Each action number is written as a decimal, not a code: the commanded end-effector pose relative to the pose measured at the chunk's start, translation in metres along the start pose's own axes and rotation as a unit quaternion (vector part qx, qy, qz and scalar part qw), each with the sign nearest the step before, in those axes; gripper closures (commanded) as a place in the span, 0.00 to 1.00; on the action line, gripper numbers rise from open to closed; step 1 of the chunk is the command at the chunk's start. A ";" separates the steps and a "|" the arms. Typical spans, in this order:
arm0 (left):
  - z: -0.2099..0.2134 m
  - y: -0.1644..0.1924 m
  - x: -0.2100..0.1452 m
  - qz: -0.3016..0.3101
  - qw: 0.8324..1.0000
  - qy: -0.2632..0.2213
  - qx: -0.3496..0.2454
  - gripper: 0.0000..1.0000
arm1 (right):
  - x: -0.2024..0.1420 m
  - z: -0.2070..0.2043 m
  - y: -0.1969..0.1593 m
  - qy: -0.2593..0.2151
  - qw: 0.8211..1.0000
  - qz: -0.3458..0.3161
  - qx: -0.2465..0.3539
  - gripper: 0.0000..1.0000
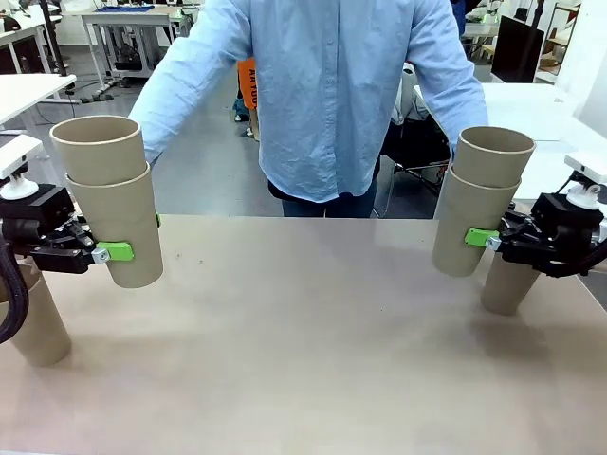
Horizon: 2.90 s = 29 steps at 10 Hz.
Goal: Stack the cups and store them in the basket.
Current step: Place the stack of Reusable plastic cups into the Pantry Basket.
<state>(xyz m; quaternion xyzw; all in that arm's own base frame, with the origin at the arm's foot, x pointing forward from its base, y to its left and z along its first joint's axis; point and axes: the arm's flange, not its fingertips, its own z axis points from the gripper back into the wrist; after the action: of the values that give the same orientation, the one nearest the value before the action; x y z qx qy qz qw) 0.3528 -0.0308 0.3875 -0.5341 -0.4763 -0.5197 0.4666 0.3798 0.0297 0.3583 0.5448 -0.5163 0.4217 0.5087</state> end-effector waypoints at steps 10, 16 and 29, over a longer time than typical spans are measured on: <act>0.000 0.000 0.003 -0.001 1.000 -0.004 0.001 0.17 | 0.003 -0.001 -0.001 -0.005 1.000 0.004 -0.003 0.13; 0.000 0.000 0.003 -0.001 1.000 -0.004 0.001 0.17 | 0.003 -0.001 -0.001 -0.005 1.000 0.004 -0.003 0.13; 0.000 0.000 0.003 -0.001 1.000 -0.004 0.001 0.17 | 0.003 -0.001 -0.001 -0.005 1.000 0.004 -0.003 0.13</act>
<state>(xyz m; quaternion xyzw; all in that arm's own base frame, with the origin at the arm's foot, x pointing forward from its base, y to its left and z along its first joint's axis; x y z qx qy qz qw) 0.3528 -0.0308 0.3872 -0.5337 -0.4761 -0.5198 0.4672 0.3798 0.0297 0.3577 0.5448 -0.5160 0.4214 0.5092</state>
